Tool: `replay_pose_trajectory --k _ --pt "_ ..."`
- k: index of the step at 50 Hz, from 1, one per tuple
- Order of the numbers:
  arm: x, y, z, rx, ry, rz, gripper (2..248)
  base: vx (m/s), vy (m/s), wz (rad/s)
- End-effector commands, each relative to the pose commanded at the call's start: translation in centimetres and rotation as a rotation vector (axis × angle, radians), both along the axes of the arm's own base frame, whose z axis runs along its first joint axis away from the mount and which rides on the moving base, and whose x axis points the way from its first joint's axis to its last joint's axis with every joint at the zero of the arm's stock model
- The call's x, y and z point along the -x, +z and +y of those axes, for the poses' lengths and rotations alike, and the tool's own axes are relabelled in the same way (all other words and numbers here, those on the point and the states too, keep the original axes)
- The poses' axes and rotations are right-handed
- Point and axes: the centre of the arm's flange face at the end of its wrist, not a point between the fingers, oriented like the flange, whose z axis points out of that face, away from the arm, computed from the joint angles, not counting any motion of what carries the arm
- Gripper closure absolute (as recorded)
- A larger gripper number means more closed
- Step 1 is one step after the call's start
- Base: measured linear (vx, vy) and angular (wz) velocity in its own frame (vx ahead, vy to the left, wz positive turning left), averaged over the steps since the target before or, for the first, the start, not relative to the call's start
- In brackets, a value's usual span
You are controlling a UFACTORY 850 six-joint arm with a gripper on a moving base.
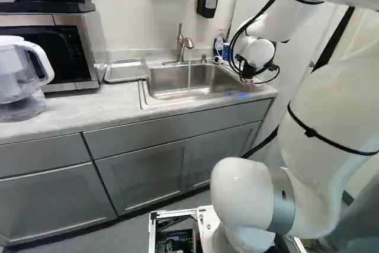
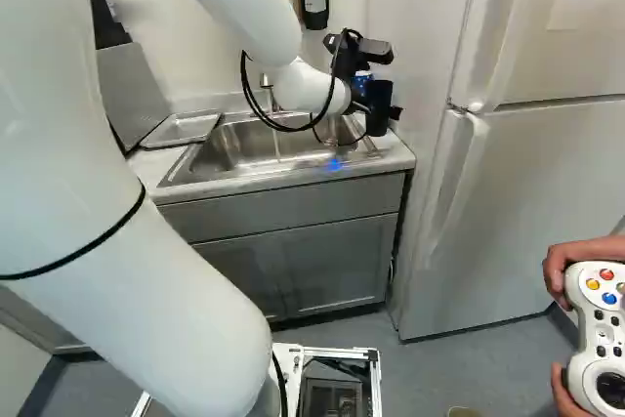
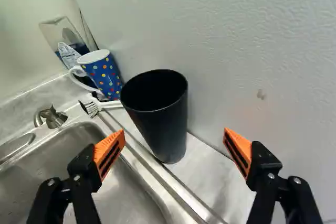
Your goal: Rinse the cup and place it in the tray
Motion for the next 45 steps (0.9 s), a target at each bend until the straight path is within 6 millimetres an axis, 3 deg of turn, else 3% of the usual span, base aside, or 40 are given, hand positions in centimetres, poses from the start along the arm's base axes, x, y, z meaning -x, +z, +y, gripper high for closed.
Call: replay_pose_trajectory --k 45 --pt "-3.5 0.0 -0.3 0.0 0.018 -0.001 3 0.0 0.0 0.0"
